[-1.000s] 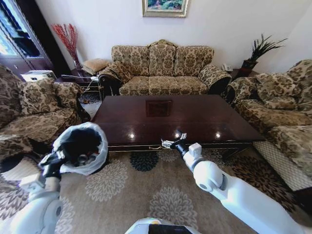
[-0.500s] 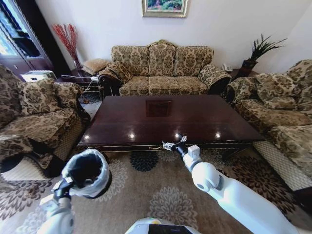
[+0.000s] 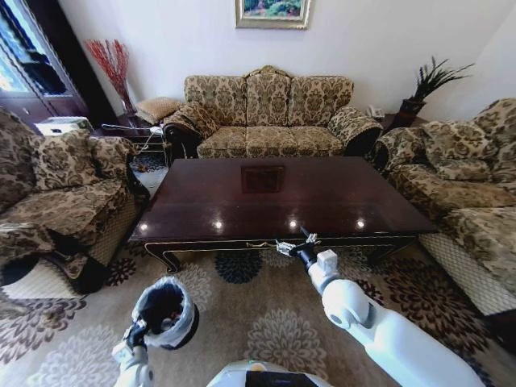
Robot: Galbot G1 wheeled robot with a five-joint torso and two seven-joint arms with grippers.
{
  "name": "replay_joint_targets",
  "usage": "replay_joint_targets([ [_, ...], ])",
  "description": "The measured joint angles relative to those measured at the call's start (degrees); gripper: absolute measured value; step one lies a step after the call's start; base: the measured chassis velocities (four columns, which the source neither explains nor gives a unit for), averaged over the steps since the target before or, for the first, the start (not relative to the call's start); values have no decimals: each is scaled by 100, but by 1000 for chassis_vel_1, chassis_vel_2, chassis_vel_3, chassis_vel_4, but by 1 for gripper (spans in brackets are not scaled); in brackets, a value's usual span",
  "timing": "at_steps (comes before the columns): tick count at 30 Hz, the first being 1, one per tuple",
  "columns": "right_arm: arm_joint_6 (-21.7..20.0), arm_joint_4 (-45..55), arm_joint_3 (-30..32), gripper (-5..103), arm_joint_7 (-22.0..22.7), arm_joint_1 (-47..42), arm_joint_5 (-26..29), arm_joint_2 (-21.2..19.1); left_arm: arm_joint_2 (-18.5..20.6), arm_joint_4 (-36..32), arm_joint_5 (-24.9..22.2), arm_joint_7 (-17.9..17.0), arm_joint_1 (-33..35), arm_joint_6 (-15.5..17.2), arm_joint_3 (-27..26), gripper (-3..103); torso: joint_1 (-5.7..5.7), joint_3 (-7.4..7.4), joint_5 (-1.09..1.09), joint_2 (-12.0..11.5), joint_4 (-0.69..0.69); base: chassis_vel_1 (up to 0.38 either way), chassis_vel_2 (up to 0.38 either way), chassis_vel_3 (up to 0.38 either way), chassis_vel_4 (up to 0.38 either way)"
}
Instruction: Move to the front of the table and place the trash on the table into the trash bin.
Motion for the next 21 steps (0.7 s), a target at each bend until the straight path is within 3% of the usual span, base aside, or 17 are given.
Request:
replay_joint_targets([
  [9,4,99,-23,100,18,-14,2,-17,34,889,-25,235,-334,-199,27,4,0,0,0,0,-1,0,0,0,0],
  [17,19,203,167,100,14,-203,-29,-55,56,1072,89,264,-351,-191,20,2,0,0,1,0,-1,0,0,0,0],
  [21,33,228,228,100,8,-247,-46,-57,71,976,227,273,-283,-149,-1,17,0,0,3,0,-1,0,0,0,0],
])
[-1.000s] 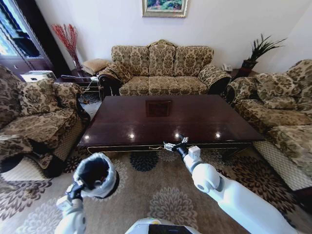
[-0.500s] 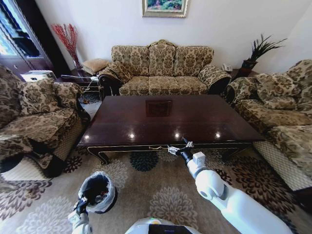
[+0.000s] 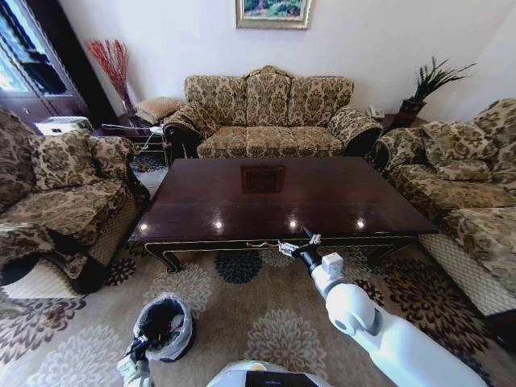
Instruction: Move to the front of the table and place the trash on the table into the trash bin.
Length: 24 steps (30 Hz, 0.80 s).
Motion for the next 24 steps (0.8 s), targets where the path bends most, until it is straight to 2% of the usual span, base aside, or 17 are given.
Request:
replay_joint_targets([
  [2,9,4,11,100,-4,-4,-11,8,-4,-59,23,1,42,47,-6,28,0,0,-4,0,1,0,0,0,0],
  [4,11,4,11,100,-5,-4,-14,10,-11,-87,31,1,60,84,-10,28,0,0,-4,0,0,0,0,0,0],
  [8,19,17,30,100,-9,0,-17,3,-73,-467,-12,-8,242,412,-67,49,0,0,-4,0,1,0,0,0,0],
  [9,19,17,30,100,-9,0,-17,3,-73,-467,-12,-8,242,412,-67,49,0,0,-4,0,1,0,0,0,0],
  [10,19,24,42,100,-9,1,-17,-6,-85,-597,-32,-20,292,438,-85,49,0,0,-4,0,1,0,0,0,0],
  [12,23,32,55,100,-11,1,-17,-22,-108,-884,-50,-36,384,477,-124,60,0,0,-5,0,1,0,0,0,0],
  [13,24,44,61,100,-12,2,-17,-32,-133,-1241,-90,-66,473,551,-161,66,0,0,-4,0,1,0,0,0,0],
  [14,24,44,61,100,-12,2,-17,-32,-133,-1241,-90,-66,473,551,-161,66,0,0,-4,0,1,0,0,0,0],
  [16,24,73,68,100,-12,5,-10,-40,-161,-1768,-202,-172,566,679,-233,76,0,0,-5,0,-1,0,0,0,0],
  [17,24,94,79,100,-12,6,-3,-43,-171,-2067,-267,-245,617,752,-286,76,0,0,-4,0,-1,0,0,0,0],
  [18,24,102,86,100,-12,7,1,-43,-174,-2198,-288,-285,641,772,-308,82,0,0,-5,0,-1,0,0,0,0],
  [19,24,147,136,100,-12,5,9,-45,-180,-2693,-287,-405,731,780,-407,87,0,0,-4,0,-1,0,0,0,0],
  [20,24,147,136,100,-12,5,9,-45,-180,-2693,-287,-405,731,780,-407,87,0,0,-4,0,-1,0,0,0,0],
  [22,3,269,325,100,-59,-75,6,-50,-219,-3419,62,-355,951,715,-626,97,0,1,-5,-1,0,0,0,0,0],
  [24,-101,437,682,100,-137,-328,-91,-53,-337,-4571,693,11,1371,760,-929,100,0,0,-2,0,3,0,0,0,0],
])
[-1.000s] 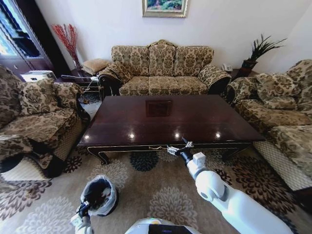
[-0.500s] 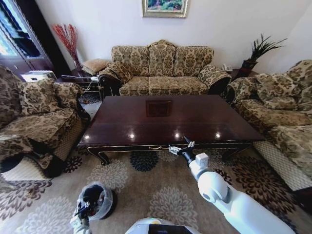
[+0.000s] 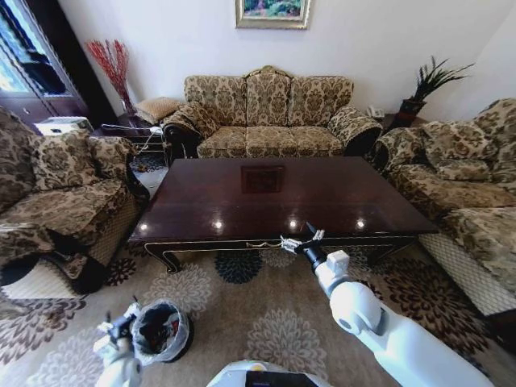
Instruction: Move to the front of the table and place the trash on the table into the trash bin.
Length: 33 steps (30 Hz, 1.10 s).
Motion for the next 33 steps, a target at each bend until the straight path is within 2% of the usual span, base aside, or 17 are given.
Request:
replay_joint_targets([
  [1,0,0,0,100,0,0,0,0,0,0,0,0,0,0,0,100,0,0,0,0,0,0,0,0,0],
  [4,-87,67,350,100,-80,-395,-236,11,-197,-998,275,194,354,224,-91,100,0,0,0,0,-1,0,0,0,0],
  [5,-87,67,350,100,-80,-395,-236,11,-197,-998,275,194,354,224,-91,100,0,0,0,0,-1,0,0,0,0],
  [6,-69,70,639,100,-209,-741,-543,66,-330,-1563,189,288,563,427,-53,100,0,0,-1,0,-3,0,0,0,0],
  [9,125,257,1210,100,-584,-1408,-1175,311,-494,-2569,-243,545,942,794,93,100,0,0,0,0,-2,0,0,0,0],
  [11,153,324,1322,100,-674,-1536,-1259,368,-500,-2709,-314,589,998,850,115,100,0,0,1,0,-1,0,0,0,0],
  [14,522,769,1955,100,-1086,-2687,-1988,834,-454,-3515,-533,686,1163,1396,269,100,-1,-1,0,0,-3,0,0,0,0],
  [15,652,809,2013,100,-1103,-2952,-2206,946,-427,-3607,-534,699,1145,1560,291,100,-1,-1,-1,0,-3,0,0,0,0],
  [16,652,809,2013,100,-1103,-2952,-2206,946,-427,-3607,-534,699,1145,1560,291,100,-1,-1,-1,0,-3,0,0,0,0],
  [18,974,837,2190,100,-1174,-3465,-2737,1236,-339,-3745,-517,807,1053,1903,326,100,-1,-1,-2,0,-5,0,0,0,0],
  [19,1206,843,2366,100,-1314,-3702,-3018,1465,-261,-3792,-506,875,983,2071,360,100,-1,-1,-2,0,-4,0,0,0,0],
  [21,1513,907,2703,100,-1666,-3988,-3207,1881,-148,-3834,-517,943,878,2291,396,100,-1,-1,-3,0,-5,0,0,0,0],
  [22,1513,907,2703,100,-1666,-3988,-3207,1881,-148,-3834,-517,943,878,2291,396,100,-1,-1,-3,0,-5,0,0,0,0],
  [26,1562,1146,3042,100,-2094,-4194,-2952,2360,7,-3754,-547,958,712,2482,415,100,-1,0,-4,0,-2,0,0,0,0],
  [29,1476,1230,3107,100,-2194,-4219,-2864,2445,40,-3720,-560,958,700,2498,416,100,-1,0,-4,0,-2,0,0,0,0],
  [31,1078,1326,3117,100,-2176,-4196,-2699,2509,49,-3677,-578,954,701,2501,416,100,-1,0,-4,0,-2,0,0,0,0],
  [33,903,1330,3087,100,-2114,-4146,-2596,2500,41,-3662,-584,951,699,2501,416,100,-1,0,-2,0,-2,0,0,0,0],
])
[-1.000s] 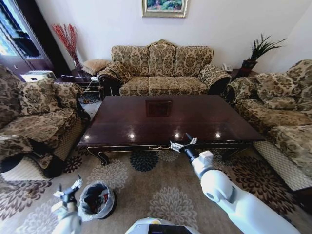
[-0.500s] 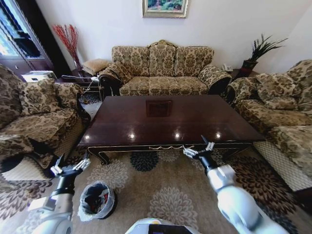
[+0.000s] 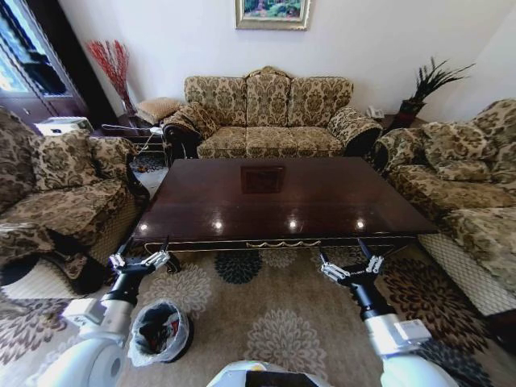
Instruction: Move to the front of the table and place the trash on the table into the trash bin.
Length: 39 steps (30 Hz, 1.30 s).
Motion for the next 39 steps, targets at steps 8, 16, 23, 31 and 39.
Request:
replay_joint_targets([
  [8,-555,3,-329,100,433,510,267,-302,-147,109,-12,-20,50,-164,-64,100,1,1,0,0,1,0,0,0,0],
  [16,-670,-2,-493,100,555,662,385,-493,-212,169,-36,-29,90,-259,-78,100,1,0,-2,-1,0,-72,-74,88,80],
  [23,-654,-7,-523,100,601,687,417,-495,-276,165,18,-44,48,-215,-35,100,1,1,1,-1,-2,-212,-220,226,212],
  [31,-558,-56,-696,100,676,698,311,-472,-314,174,68,-113,79,-280,-50,100,3,2,3,-2,0,-283,-278,331,334],
  [39,-320,-147,-715,100,689,700,247,-501,-386,172,141,-155,100,-649,9,100,0,0,3,0,1,-159,-177,220,220],
])
